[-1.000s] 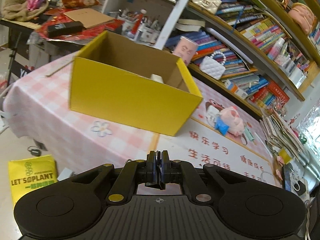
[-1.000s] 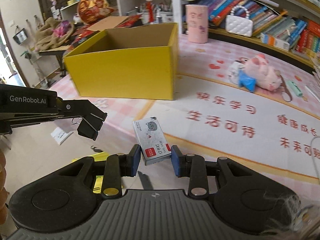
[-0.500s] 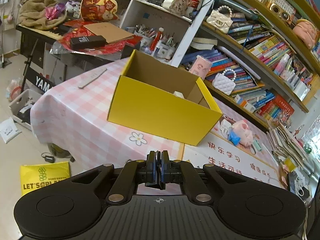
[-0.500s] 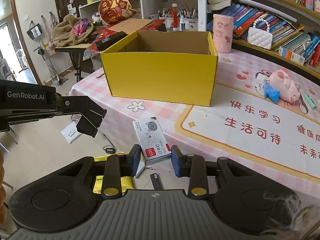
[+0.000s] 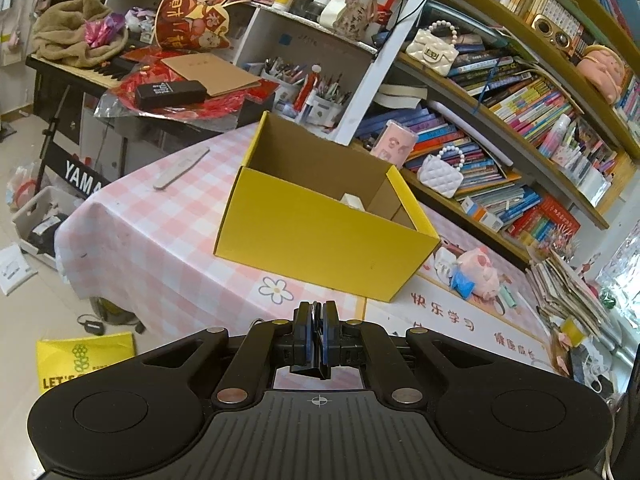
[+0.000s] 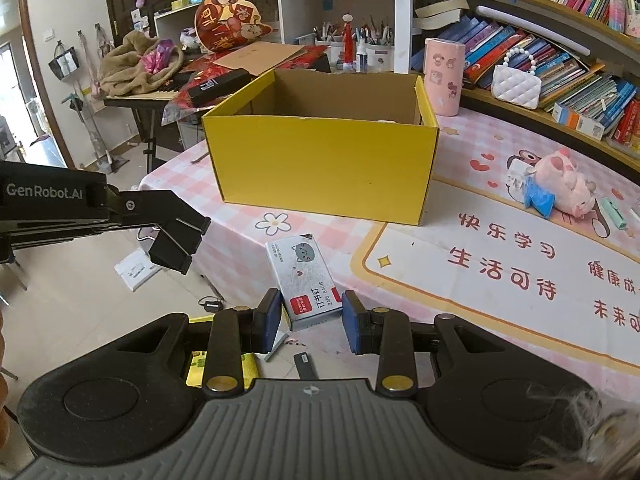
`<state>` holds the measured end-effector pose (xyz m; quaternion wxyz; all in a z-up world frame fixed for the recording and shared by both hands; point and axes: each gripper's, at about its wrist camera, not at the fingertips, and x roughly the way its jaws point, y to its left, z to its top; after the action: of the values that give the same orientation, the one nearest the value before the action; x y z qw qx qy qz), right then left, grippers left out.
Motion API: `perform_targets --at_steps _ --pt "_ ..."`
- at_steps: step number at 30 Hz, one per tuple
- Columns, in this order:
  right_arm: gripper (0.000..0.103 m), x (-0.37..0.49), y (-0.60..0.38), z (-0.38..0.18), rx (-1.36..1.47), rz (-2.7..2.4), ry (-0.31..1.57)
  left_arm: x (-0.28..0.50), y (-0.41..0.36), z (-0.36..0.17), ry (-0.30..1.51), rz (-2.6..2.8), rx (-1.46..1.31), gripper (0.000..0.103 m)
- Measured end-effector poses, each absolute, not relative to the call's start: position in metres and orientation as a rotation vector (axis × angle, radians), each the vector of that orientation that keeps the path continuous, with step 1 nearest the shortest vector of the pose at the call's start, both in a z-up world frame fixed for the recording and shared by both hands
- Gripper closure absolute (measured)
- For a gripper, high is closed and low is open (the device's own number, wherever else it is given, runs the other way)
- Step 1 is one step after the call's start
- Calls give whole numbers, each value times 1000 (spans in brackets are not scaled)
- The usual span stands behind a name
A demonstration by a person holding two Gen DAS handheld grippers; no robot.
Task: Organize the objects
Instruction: 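Carry the binder clip and white card box over the yellow box with both tools, then open both tools to drop the clip and card box into the box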
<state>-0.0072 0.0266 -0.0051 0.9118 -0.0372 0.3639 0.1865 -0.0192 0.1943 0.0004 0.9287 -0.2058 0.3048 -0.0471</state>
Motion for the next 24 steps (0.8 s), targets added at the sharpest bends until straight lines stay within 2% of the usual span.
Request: perform_targets --at_steps 7,16,24 --pt "72 17 24 7 -61 381 685 2 195 17 583 -86 -402 100" --pt "72 98 22 48 -33 360 536 66 189 56 466 -93 -373 100" --pt "72 171 27 34 -75 352 576 133 178 39 513 -61 -354 100"
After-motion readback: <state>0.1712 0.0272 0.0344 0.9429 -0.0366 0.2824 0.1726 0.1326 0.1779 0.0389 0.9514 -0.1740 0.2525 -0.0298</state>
